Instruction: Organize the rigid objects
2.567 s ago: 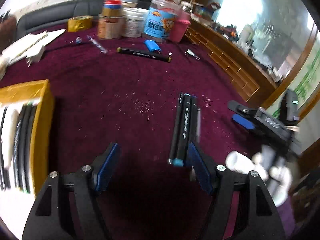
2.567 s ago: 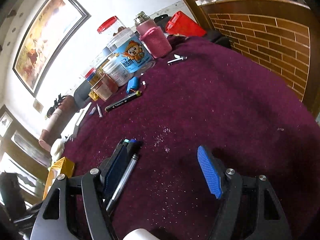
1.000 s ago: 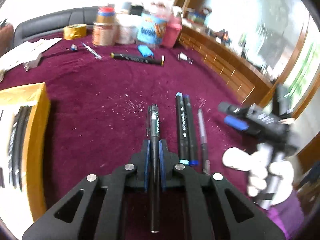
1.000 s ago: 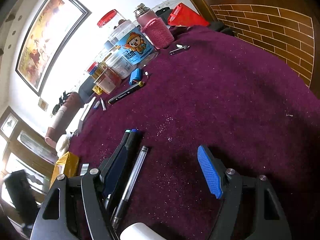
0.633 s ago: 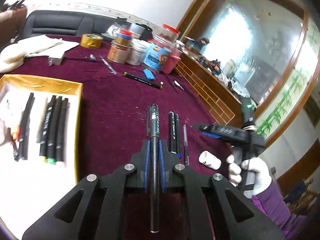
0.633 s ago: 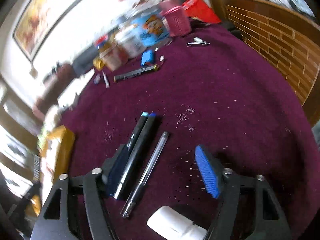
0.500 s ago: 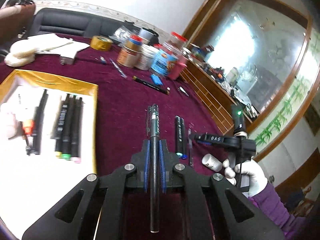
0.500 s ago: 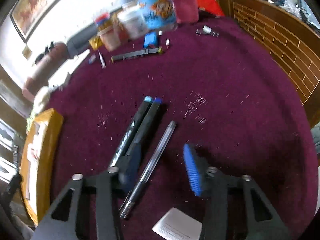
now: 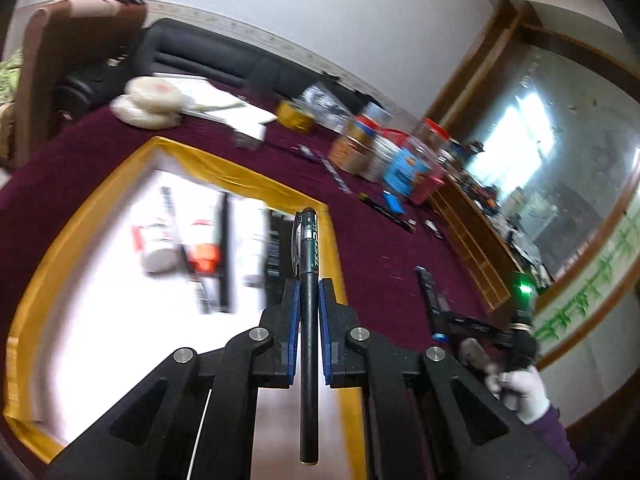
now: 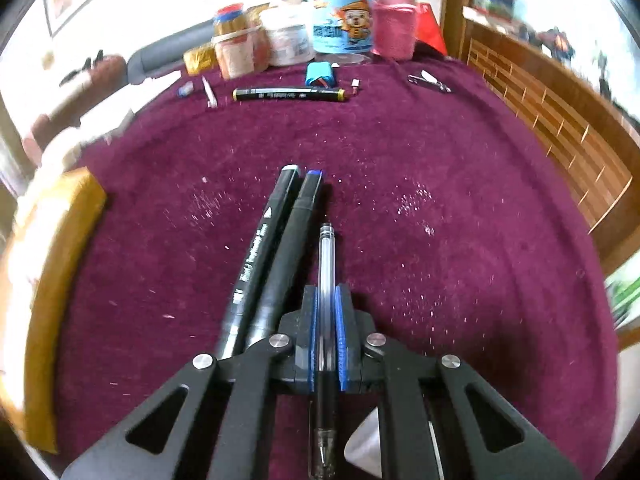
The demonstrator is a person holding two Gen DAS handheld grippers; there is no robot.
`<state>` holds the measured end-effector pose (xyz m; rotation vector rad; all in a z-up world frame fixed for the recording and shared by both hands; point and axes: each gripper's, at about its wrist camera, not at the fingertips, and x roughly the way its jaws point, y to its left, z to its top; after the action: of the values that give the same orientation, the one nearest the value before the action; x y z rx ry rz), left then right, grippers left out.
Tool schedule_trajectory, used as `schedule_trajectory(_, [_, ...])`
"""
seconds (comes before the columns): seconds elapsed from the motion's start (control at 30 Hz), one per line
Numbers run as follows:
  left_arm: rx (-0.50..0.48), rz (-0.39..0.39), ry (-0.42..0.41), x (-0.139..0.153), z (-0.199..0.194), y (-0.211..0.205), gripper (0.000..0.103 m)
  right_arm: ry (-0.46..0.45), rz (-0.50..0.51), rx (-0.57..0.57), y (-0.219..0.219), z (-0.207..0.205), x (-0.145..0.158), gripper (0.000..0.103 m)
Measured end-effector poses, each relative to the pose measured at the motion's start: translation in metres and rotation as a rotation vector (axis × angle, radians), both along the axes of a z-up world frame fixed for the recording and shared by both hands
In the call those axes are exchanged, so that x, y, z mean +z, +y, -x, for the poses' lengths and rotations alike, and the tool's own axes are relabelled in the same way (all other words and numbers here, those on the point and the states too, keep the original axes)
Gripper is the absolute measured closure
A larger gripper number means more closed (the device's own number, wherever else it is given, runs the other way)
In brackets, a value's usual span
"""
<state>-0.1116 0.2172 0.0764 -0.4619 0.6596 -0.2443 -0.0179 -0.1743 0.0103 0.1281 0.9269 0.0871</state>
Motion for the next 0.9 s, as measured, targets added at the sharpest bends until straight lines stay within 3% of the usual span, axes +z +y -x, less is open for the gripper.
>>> schedule_trajectory(0.13, [0.077,-0.032,0.021,-0.005,0.003,0.031,0.096,-0.025,-0.182,0.008,-0.017,0.016,0.015,0.095])
schedule_trajectory(0.27, [0.151,-0.047,0.095,-0.020,-0.004,0.062,0.096,-0.050,-0.278,0.073,-0.011,0.026,0.033,0.095])
schedule_trajectory(0.43, [0.212,-0.106,0.215,-0.032,-0.029,0.086,0.096,-0.063,-0.323,0.189,0.026,0.036,0.050,0.095])
schedule_trajectory(0.63, [0.223,-0.116,0.349,-0.051,-0.062,0.100,0.096,-0.057,-0.340,0.299,0.072,0.042,0.056,0.095])
schedule_trajectory(0.9, [0.236,-0.199,0.361,-0.050,-0.105,0.094,0.096,-0.006,-0.352,0.414,0.126,0.044,0.059,0.095])
